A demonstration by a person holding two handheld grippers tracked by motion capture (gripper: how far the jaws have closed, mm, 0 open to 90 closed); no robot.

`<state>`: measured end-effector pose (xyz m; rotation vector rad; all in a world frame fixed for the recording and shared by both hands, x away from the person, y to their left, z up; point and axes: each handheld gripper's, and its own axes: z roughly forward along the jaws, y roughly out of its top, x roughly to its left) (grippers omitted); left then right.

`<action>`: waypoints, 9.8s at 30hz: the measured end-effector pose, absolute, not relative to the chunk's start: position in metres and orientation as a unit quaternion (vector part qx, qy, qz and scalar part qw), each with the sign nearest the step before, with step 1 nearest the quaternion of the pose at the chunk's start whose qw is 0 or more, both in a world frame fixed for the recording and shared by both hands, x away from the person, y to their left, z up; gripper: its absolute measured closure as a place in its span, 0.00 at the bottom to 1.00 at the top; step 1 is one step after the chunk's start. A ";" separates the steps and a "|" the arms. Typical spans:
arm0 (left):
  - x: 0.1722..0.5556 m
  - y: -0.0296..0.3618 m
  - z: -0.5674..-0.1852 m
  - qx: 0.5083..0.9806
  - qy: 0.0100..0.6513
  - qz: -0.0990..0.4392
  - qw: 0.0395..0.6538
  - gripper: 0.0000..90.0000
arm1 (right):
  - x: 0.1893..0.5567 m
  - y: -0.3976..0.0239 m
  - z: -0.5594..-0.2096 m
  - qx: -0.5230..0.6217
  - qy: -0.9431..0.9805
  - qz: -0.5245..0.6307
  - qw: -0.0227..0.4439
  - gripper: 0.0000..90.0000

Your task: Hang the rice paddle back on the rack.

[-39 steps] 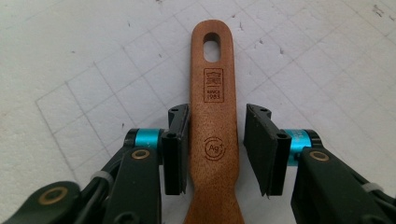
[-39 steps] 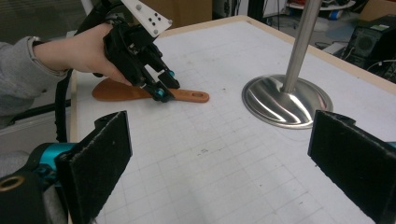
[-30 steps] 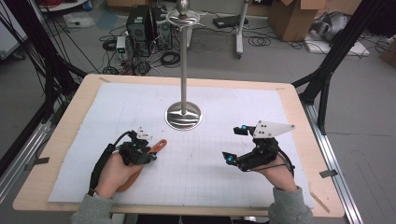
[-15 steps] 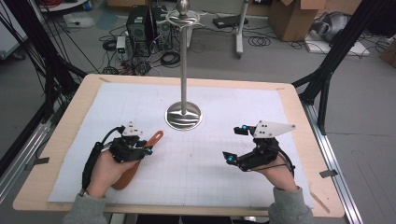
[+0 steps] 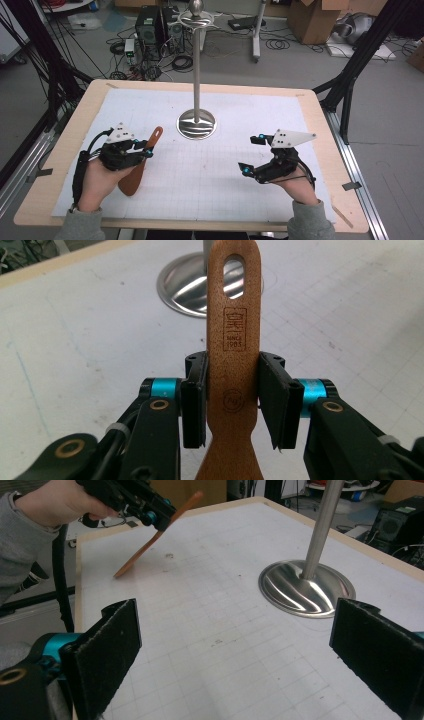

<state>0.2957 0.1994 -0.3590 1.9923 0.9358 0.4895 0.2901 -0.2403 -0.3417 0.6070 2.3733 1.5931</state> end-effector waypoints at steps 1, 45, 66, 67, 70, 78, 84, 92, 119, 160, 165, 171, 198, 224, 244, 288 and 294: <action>0.295 0.202 -0.357 0.794 0.374 0.197 0.436 0.72 | 0.290 -0.240 -0.342 0.207 0.808 0.541 0.109 0.06; 0.303 0.235 -0.309 0.753 0.303 0.218 0.543 0.72 | 0.286 -0.245 -0.334 0.197 0.796 0.561 0.114 0.06; 0.339 0.243 -0.280 0.734 0.303 0.219 0.567 0.72 | 0.287 -0.257 -0.332 0.204 0.786 0.572 0.117 0.06; 0.340 0.243 -0.279 0.736 0.302 0.218 0.566 0.72 | 0.287 -0.257 -0.332 0.205 0.785 0.572 0.118 0.06; 0.343 0.243 -0.277 0.738 0.304 0.217 0.563 0.72 | 0.287 -0.258 -0.333 0.207 0.786 0.571 0.119 0.06; 0.349 0.239 -0.264 0.737 0.300 0.210 0.569 0.72 | 0.287 -0.260 -0.332 0.211 0.784 0.571 0.123 0.06; 0.357 0.233 -0.251 0.738 0.293 0.208 0.571 0.72 | 0.289 -0.262 -0.332 0.213 0.783 0.572 0.122 0.06; 0.371 0.229 -0.236 0.733 0.289 0.204 0.581 0.72 | 0.290 -0.267 -0.333 0.218 0.779 0.574 0.123 0.06; 0.398 0.200 -0.192 0.742 0.261 0.210 0.581 0.72 | 0.291 -0.270 -0.334 0.221 0.779 0.574 0.121 0.06; 0.435 0.184 -0.174 0.728 0.260 0.174 0.610 0.72 | 0.292 -0.268 -0.335 0.223 0.785 0.564 0.127 0.06; 0.437 0.181 -0.170 0.725 0.256 0.177 0.615 0.72 | 0.292 -0.268 -0.335 0.224 0.785 0.563 0.127 0.06; 0.437 0.181 -0.169 0.724 0.259 0.180 0.613 0.72 | 0.292 -0.269 -0.335 0.224 0.784 0.564 0.129 0.06; 0.439 0.168 -0.170 0.727 0.254 0.177 0.613 0.72 | 0.291 -0.269 -0.335 0.224 0.784 0.564 0.129 0.06; 0.442 0.159 -0.176 0.738 0.256 0.175 0.600 0.72 | 0.291 -0.273 -0.334 0.225 0.781 0.567 0.132 0.06; 0.441 0.158 -0.188 0.734 0.241 0.182 0.609 0.46 | 0.291 -0.276 -0.334 0.231 0.780 0.567 0.131 0.06; 0.364 0.219 -0.231 0.690 0.239 0.245 0.638 0.14 | 0.291 -0.265 -0.333 0.228 0.781 0.566 0.135 0.06; 0.355 0.227 -0.242 0.681 0.249 0.254 0.640 0.14 | 0.296 -0.266 -0.334 0.230 0.780 0.567 0.132 0.06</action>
